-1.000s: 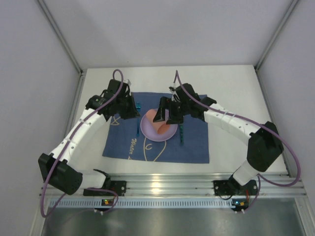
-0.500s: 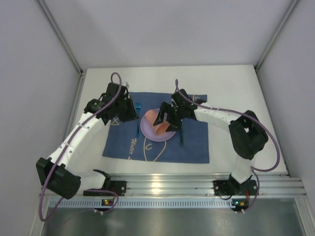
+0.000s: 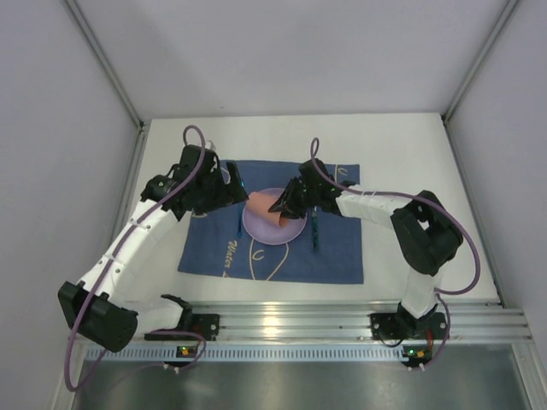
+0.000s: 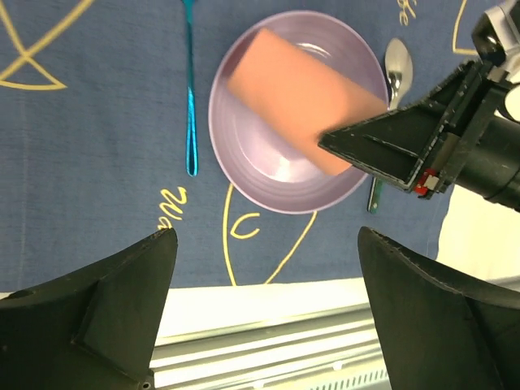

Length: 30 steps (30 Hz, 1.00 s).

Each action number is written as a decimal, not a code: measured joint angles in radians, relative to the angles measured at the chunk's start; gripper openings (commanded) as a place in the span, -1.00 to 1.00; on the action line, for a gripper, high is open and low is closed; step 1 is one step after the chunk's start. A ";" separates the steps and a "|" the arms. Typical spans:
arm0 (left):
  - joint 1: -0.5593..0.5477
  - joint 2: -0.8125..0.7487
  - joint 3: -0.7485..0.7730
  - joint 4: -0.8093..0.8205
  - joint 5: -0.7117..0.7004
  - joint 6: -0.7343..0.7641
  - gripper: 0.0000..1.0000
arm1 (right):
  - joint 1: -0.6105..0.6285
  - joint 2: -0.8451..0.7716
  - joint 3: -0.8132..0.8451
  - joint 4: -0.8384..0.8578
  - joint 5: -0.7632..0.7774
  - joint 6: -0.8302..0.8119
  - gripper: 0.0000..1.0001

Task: Set the dinner table for one person

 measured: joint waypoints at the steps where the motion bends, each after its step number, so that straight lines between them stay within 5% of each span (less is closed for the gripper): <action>1: 0.000 -0.013 -0.002 -0.001 -0.023 -0.002 0.96 | 0.000 0.000 0.001 0.011 0.013 0.006 -0.93; 8: 0.003 -0.070 -0.003 -0.008 -0.109 -0.001 0.96 | 0.003 0.015 0.153 -0.003 0.072 -0.031 -1.00; 15: 0.008 -0.123 -0.053 -0.016 -0.139 -0.001 0.97 | -0.037 0.097 0.776 -0.522 0.215 -0.342 -1.00; 21: 0.008 -0.176 -0.122 -0.007 -0.137 -0.002 0.96 | -0.223 0.179 1.215 -0.906 0.307 -0.603 -1.00; 25: 0.008 -0.194 -0.161 0.009 -0.134 -0.009 0.96 | -0.351 0.271 1.158 -1.042 0.332 -0.732 -1.00; 30: 0.009 -0.213 -0.202 0.032 -0.126 -0.030 0.96 | -0.364 0.442 1.087 -1.174 0.306 -0.810 -1.00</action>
